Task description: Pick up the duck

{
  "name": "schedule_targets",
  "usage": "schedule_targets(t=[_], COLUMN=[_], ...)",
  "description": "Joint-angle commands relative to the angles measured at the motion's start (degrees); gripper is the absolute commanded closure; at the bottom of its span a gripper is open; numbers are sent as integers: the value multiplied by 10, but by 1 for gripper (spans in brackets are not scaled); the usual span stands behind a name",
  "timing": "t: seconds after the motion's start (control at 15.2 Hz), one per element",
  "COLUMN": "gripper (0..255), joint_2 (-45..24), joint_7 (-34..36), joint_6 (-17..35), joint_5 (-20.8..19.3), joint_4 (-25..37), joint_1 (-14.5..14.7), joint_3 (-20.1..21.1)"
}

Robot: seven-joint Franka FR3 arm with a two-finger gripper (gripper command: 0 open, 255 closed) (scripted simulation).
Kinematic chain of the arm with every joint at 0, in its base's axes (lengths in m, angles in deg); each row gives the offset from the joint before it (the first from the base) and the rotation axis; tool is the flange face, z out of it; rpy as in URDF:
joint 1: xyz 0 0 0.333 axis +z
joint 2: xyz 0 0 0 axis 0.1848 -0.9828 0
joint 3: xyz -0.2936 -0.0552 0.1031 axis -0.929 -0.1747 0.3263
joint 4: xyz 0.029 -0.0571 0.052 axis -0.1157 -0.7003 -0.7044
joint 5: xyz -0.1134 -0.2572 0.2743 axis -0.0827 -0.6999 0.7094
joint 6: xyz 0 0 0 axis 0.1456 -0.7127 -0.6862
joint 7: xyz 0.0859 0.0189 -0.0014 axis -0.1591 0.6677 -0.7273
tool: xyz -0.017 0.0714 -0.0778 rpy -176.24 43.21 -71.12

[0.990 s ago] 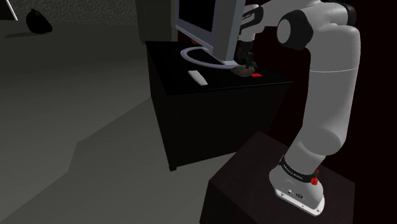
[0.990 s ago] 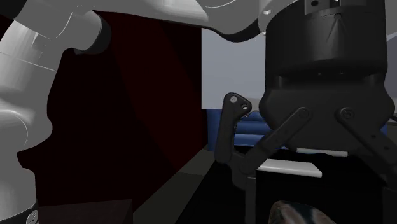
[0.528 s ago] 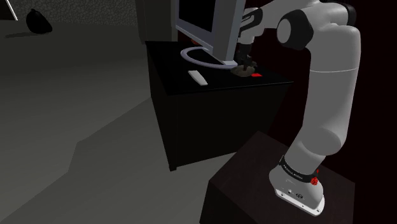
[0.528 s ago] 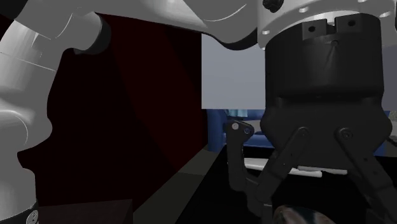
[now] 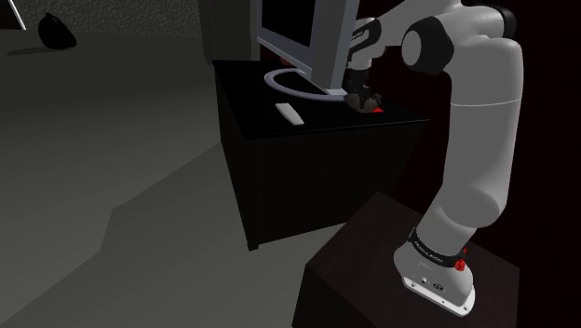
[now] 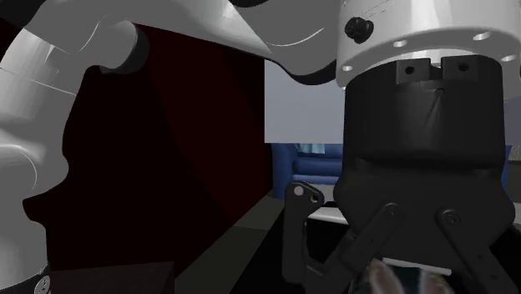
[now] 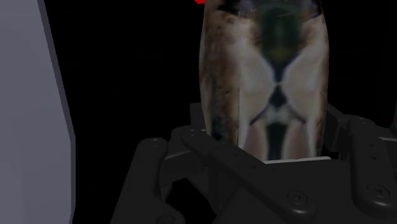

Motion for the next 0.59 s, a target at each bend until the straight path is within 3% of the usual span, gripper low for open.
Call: schedule_targets(t=[0.0, 0.26, 0.53], gripper=[255, 255, 255], joint_2=[-7, 1, 12], joint_7=[1, 3, 11], joint_6=[-26, -54, -82], joint_5=[14, 6, -11], joint_4=[25, 49, 75], joint_1=[6, -2, -31], joint_3=[14, 21, 55])
